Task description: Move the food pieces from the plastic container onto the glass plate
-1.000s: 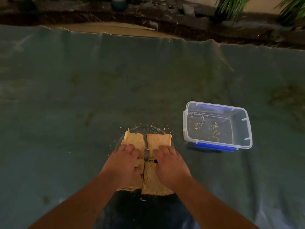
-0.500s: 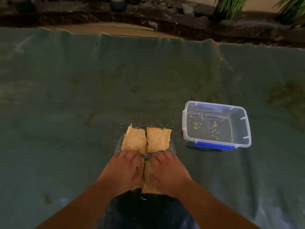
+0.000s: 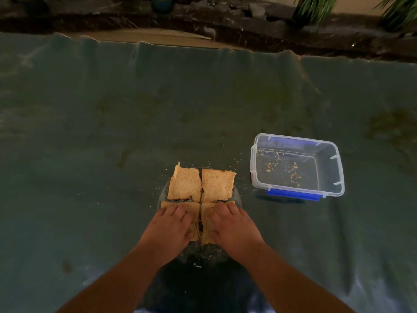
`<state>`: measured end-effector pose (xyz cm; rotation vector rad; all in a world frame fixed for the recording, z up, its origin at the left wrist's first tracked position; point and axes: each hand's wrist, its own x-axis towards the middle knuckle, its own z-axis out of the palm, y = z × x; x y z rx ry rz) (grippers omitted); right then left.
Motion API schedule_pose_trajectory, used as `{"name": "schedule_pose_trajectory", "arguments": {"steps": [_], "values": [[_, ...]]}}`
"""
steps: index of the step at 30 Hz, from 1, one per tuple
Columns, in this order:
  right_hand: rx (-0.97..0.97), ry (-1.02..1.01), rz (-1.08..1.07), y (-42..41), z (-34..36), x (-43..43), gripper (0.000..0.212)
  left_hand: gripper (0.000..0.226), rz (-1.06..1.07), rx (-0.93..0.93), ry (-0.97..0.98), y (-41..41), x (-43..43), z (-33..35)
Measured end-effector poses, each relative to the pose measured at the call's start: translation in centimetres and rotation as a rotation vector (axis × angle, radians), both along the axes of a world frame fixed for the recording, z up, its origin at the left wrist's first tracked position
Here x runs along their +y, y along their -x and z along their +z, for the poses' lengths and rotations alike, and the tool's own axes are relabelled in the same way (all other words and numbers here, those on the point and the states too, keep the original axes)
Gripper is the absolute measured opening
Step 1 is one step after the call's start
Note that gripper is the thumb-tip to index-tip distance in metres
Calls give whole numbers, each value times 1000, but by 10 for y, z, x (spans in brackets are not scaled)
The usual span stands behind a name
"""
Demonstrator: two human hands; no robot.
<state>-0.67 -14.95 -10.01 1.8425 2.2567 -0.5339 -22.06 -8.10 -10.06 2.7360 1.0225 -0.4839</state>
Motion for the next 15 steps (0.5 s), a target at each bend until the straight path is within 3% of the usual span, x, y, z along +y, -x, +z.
{"name": "schedule_pose_trajectory", "arguments": {"steps": [6, 11, 15], "values": [[2, -23, -45, 6, -2, -4, 47, 49, 23, -38, -9, 0, -2, -2], [60, -83, -215, 8, 0, 7, 75, 68, 140, -133, -77, -7, 7, 8], [24, -74, -236, 11, 5, 22, 80, 77, 248, -123, -89, -15, 18, 11]]}}
